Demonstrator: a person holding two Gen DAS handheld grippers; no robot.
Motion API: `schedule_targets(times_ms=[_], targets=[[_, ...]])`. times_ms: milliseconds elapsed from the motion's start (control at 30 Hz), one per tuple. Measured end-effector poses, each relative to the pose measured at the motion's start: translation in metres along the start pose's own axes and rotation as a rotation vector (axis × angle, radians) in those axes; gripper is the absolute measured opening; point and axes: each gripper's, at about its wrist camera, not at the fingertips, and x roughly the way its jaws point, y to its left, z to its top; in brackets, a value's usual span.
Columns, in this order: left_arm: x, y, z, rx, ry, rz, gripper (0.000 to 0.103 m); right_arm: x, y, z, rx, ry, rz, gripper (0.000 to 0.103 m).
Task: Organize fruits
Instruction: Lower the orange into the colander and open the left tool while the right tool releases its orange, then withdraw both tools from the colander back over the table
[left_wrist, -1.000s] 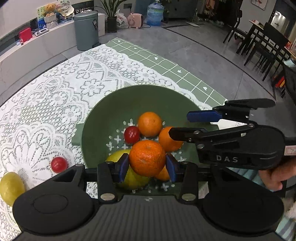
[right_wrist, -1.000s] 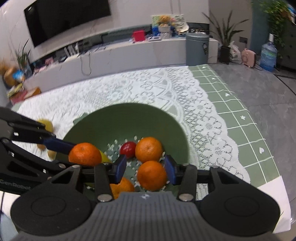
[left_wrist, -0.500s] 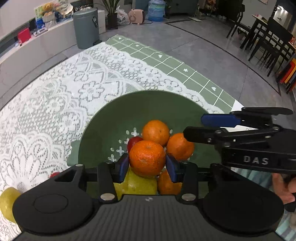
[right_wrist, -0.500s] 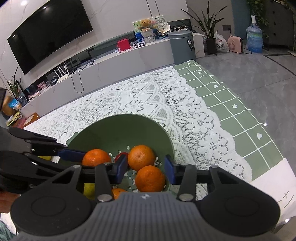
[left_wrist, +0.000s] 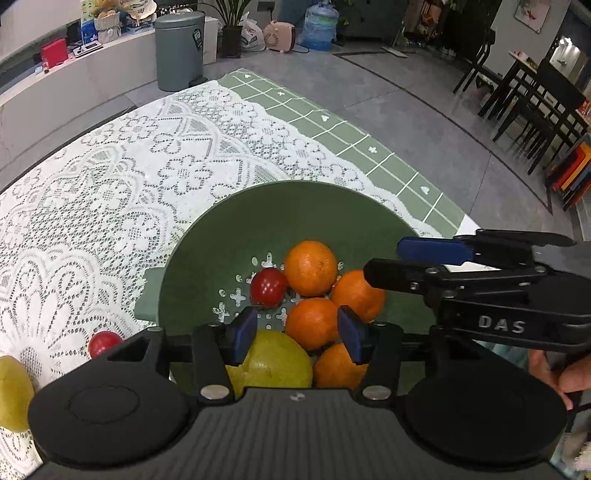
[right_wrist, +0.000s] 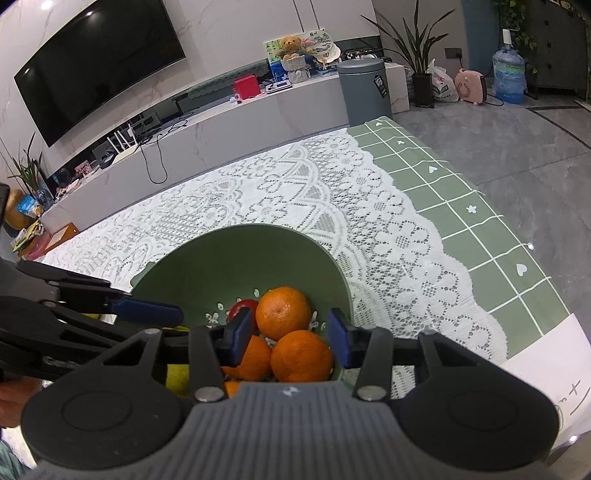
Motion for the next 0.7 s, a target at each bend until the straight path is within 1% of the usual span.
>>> schedule_targets(times_ms=[167, 200, 233, 367, 533, 700], targets=[[-0.019, -0.005, -0.006, 0.019, -0.051, 0.023, 0.059, -0.002, 0.008, -0.002, -0.045, -0.009, -0.014, 0.045], [-0.024, -0.005, -0.008, 0.02, -0.06, 0.036, 0.059, -0.004, 0.011, -0.003, -0.064, -0.017, -0.014, 0.047], [-0.028, -0.006, -0.01, 0.023, -0.069, 0.052, 0.059, -0.005, 0.014, -0.004, -0.079, -0.026, -0.015, 0.052], [-0.042, -0.007, -0.02, 0.025, -0.098, 0.115, 0.059, -0.011, 0.025, -0.009, -0.143, -0.056, -0.025, 0.053], [-0.063, 0.001, -0.034, -0.024, -0.121, 0.159, 0.059, -0.016, 0.037, -0.015, -0.199, -0.078, -0.055, 0.053], [-0.086, 0.013, -0.052, -0.077, -0.16, 0.189, 0.059, -0.023, 0.043, -0.018, -0.204, -0.111, -0.053, 0.053]])
